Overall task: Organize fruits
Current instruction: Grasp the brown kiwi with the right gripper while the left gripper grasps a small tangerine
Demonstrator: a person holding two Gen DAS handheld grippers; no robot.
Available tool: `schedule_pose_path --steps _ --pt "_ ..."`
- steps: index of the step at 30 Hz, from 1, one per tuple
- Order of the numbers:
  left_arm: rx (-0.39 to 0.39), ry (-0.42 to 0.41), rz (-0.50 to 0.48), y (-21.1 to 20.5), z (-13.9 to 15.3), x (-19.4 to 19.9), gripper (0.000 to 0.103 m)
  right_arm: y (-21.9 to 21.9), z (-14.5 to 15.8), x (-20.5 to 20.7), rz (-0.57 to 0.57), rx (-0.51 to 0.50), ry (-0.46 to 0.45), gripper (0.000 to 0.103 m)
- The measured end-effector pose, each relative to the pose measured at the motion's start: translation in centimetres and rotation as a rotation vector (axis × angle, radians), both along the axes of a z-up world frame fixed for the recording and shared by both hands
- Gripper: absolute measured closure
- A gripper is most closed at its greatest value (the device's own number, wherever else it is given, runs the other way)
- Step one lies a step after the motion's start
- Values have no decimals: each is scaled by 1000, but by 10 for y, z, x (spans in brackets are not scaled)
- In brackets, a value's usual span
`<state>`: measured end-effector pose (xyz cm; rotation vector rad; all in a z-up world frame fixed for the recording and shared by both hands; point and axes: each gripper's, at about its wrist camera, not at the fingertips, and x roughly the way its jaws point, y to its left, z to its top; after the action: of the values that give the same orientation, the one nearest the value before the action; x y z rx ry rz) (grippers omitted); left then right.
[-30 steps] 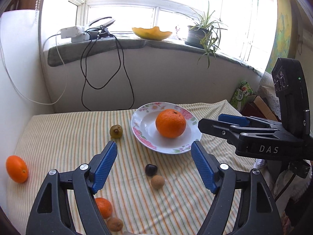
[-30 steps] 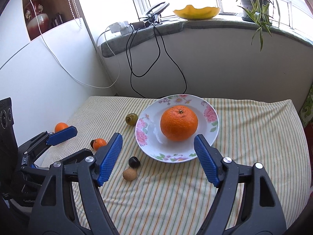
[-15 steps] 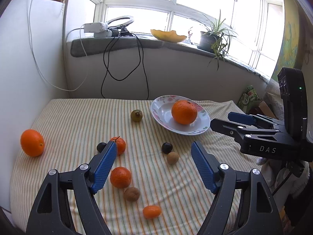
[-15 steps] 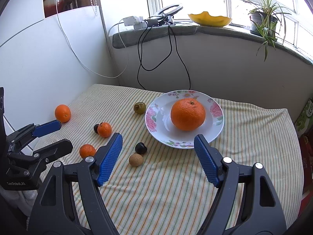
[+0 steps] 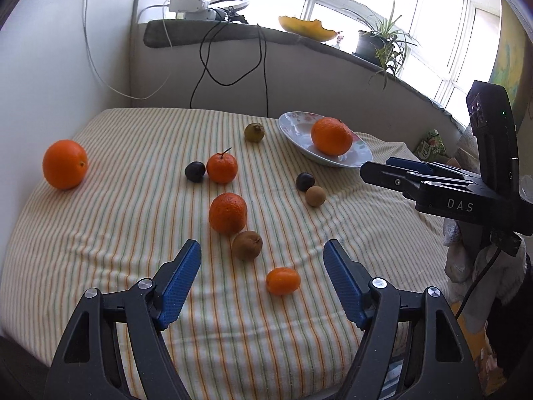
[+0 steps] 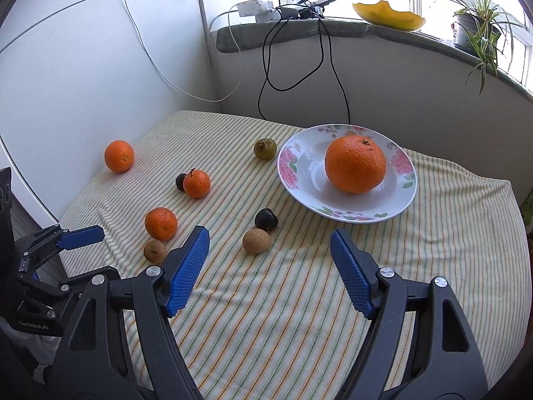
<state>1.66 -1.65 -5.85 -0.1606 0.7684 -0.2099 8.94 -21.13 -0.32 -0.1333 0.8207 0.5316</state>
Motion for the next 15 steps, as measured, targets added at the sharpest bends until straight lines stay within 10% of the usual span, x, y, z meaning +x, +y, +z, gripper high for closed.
schedule_pose_path --steps 15 --pt "-33 97 -60 -17 -33 5 50 12 -39 11 39 -42 102 56"
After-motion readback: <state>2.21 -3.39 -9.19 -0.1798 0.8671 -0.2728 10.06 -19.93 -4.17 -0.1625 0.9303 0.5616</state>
